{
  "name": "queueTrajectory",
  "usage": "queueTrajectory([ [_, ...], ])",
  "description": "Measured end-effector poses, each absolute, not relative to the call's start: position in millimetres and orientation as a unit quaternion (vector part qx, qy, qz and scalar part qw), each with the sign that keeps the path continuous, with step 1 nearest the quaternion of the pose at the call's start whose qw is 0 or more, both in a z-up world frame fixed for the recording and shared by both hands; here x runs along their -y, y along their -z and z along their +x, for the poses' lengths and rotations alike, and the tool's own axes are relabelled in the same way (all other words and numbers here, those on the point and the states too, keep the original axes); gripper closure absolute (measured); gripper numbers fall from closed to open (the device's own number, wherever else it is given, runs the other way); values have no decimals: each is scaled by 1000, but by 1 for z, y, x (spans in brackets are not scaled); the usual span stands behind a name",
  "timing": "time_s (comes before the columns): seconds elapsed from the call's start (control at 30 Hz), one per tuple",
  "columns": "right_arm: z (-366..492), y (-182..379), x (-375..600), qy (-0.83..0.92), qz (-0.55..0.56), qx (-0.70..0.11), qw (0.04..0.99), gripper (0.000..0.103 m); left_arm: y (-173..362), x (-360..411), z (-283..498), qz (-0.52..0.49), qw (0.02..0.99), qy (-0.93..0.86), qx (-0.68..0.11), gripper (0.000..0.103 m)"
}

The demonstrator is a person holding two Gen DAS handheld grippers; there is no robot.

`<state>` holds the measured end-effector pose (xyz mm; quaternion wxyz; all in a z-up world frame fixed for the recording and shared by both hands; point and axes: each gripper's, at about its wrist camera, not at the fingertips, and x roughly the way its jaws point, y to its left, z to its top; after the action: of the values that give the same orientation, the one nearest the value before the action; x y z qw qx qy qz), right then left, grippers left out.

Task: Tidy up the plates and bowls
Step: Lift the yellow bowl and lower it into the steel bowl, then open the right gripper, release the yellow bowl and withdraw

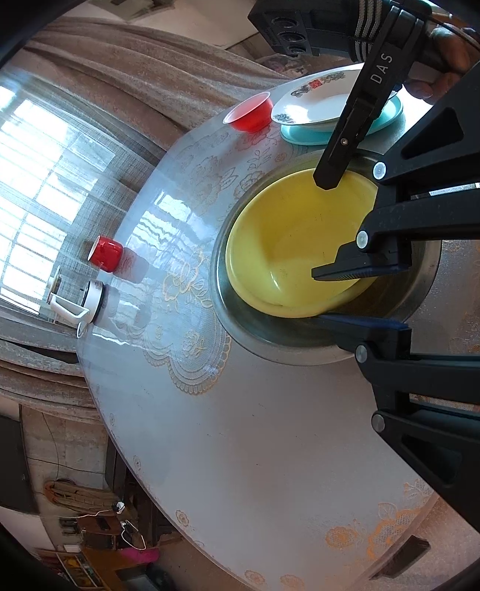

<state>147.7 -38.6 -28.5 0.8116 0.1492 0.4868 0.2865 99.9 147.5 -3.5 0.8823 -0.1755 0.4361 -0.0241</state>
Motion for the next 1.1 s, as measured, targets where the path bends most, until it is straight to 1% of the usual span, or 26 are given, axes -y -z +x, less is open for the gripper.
queueTrajectory([
  [0.43, 142, 25, 38, -279, 137, -481, 820, 88, 4, -144, 102, -160, 883, 25, -441, 87],
  [0.6, 140, 23, 39, -279, 131, -479, 822, 87, 4, -142, 102, -156, 883, 23, -443, 84],
  [0.9, 134, 21, 39, -270, 119, -471, 831, 87, 4, -137, 100, -132, 888, 15, -439, 82],
  [0.97, 133, 20, 40, -264, 117, -468, 835, 86, 5, -135, 99, -124, 890, 14, -439, 79],
  [1.0, 132, 19, 41, -262, 117, -466, 837, 83, 5, -134, 99, -120, 891, 15, -438, 78],
  [1.1, 131, 18, 43, -261, 120, -464, 838, 82, 5, -131, 98, -113, 893, 15, -436, 77],
])
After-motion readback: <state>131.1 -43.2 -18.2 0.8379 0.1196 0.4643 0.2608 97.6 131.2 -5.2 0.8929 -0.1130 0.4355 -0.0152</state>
